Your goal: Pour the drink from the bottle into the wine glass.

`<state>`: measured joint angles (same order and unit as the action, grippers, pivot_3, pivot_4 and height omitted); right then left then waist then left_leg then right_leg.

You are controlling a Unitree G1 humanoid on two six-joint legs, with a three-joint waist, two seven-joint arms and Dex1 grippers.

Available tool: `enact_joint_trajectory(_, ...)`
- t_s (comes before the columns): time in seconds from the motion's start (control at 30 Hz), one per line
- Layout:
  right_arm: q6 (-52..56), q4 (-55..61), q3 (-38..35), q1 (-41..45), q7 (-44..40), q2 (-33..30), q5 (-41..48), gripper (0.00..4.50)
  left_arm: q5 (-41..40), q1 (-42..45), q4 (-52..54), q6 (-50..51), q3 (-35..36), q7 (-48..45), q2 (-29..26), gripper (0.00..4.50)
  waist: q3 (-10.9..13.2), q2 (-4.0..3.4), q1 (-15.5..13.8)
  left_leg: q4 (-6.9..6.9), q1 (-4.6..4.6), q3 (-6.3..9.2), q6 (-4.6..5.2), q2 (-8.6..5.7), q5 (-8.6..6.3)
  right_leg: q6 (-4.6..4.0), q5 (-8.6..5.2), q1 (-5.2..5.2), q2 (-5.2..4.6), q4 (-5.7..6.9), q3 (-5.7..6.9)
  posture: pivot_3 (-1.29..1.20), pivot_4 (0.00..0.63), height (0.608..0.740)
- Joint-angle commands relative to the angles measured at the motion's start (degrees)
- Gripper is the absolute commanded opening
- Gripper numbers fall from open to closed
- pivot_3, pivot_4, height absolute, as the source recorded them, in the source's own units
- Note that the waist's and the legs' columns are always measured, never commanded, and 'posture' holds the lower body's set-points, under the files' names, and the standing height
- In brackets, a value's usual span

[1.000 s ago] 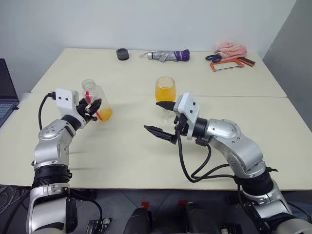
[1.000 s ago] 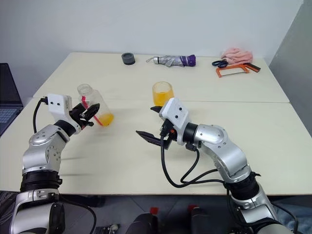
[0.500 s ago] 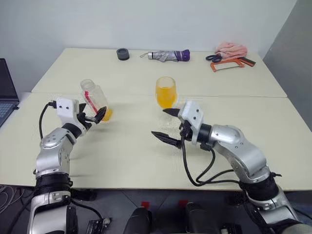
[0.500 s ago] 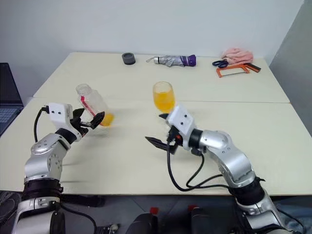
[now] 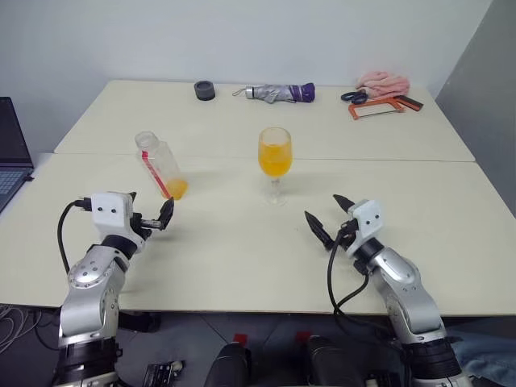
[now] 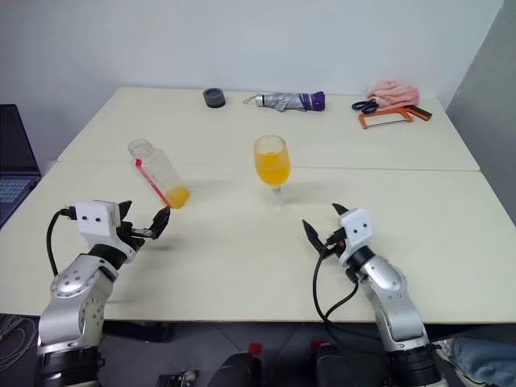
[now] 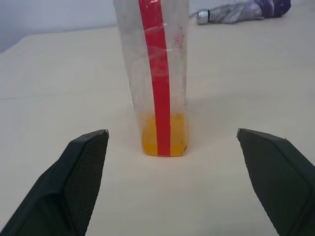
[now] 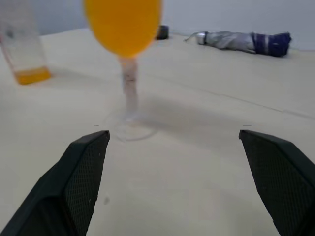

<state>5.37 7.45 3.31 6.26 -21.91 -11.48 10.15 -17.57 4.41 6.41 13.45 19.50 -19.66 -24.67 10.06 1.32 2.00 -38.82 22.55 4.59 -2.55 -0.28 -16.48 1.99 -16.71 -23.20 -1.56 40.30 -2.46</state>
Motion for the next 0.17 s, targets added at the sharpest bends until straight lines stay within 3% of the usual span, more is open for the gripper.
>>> enact_joint_trajectory(0.03,-4.1,-1.3,-1.0,0.4,1.3,0.8,-0.9,4.5,-1.3,-1.2,5.2,-0.5,0.9,0.9,1.1,4.48,0.0,0.0,0.0,0.01,0.0,0.0,0.0,0.01,0.0,0.0,0.0,0.0,0.01,0.0,0.0,0.0,0.15,0.74)
enact_joint_trajectory(0.17,-5.9,-3.9,-0.8,1.1,0.8,0.7,-1.5,4.5,-1.1,-3.0,6.8,-0.8,0.8,1.0,2.2,4.48,0.0,0.0,0.0,0.0,-0.03,0.0,0.0,0.0,0.0,0.0,0.0,0.03,0.07,0.0,0.01,0.0,0.15,0.74)
